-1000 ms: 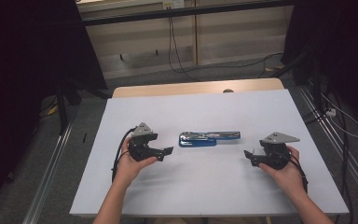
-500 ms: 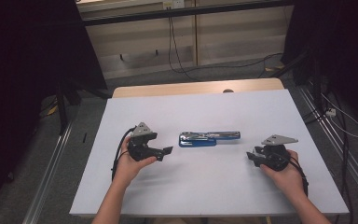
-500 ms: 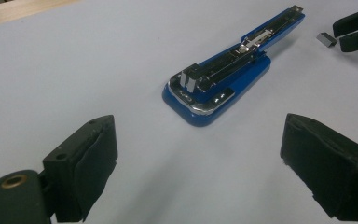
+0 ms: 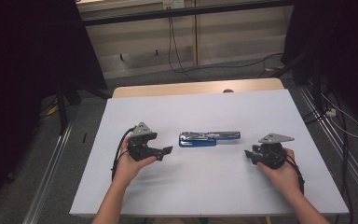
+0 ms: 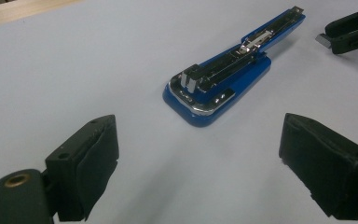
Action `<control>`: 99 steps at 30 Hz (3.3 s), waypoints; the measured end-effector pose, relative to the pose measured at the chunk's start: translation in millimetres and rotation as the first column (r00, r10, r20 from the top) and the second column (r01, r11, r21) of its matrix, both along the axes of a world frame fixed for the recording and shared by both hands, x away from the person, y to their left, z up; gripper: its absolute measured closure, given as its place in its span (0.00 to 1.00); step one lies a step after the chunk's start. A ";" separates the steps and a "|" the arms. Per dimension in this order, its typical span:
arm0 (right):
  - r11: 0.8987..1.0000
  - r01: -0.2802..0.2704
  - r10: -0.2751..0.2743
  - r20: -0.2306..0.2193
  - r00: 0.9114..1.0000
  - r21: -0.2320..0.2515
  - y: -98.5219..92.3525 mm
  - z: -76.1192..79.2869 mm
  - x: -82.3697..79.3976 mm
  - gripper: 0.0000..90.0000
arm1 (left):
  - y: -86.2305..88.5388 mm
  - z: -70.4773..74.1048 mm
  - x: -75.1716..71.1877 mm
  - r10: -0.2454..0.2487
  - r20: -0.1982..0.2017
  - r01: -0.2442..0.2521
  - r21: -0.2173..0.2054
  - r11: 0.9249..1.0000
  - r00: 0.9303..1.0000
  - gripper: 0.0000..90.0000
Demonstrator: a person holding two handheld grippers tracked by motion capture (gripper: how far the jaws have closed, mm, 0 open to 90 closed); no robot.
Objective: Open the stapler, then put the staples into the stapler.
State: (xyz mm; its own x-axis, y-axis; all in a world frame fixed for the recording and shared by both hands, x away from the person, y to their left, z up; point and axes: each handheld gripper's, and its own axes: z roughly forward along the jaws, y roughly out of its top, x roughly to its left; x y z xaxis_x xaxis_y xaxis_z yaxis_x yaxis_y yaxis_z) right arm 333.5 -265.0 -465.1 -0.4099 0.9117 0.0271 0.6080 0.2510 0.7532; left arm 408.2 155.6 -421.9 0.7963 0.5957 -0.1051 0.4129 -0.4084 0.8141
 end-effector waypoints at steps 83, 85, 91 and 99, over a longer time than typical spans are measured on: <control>0.926 -0.368 0.362 0.080 0.929 0.083 24.4 55.1 55.0 0.88 | 14.2 1.4 -1.8 0.023 -0.005 -0.023 0.004 1.000 1.000 0.13; 0.923 -0.377 0.370 0.081 0.925 0.082 26.4 56.5 57.5 0.88 | 14.9 1.5 -1.6 0.024 -0.004 -0.024 0.002 1.000 1.000 0.13; 0.910 -0.409 0.404 0.075 0.912 0.070 32.6 58.0 65.7 0.88 | 16.0 1.7 -1.6 0.025 -0.005 -0.025 0.000 1.000 1.000 0.13; 0.893 -0.445 0.440 0.084 0.894 0.062 38.5 63.6 74.3 0.88 | 16.4 1.2 -1.8 0.027 -0.012 -0.027 -0.002 1.000 1.000 0.13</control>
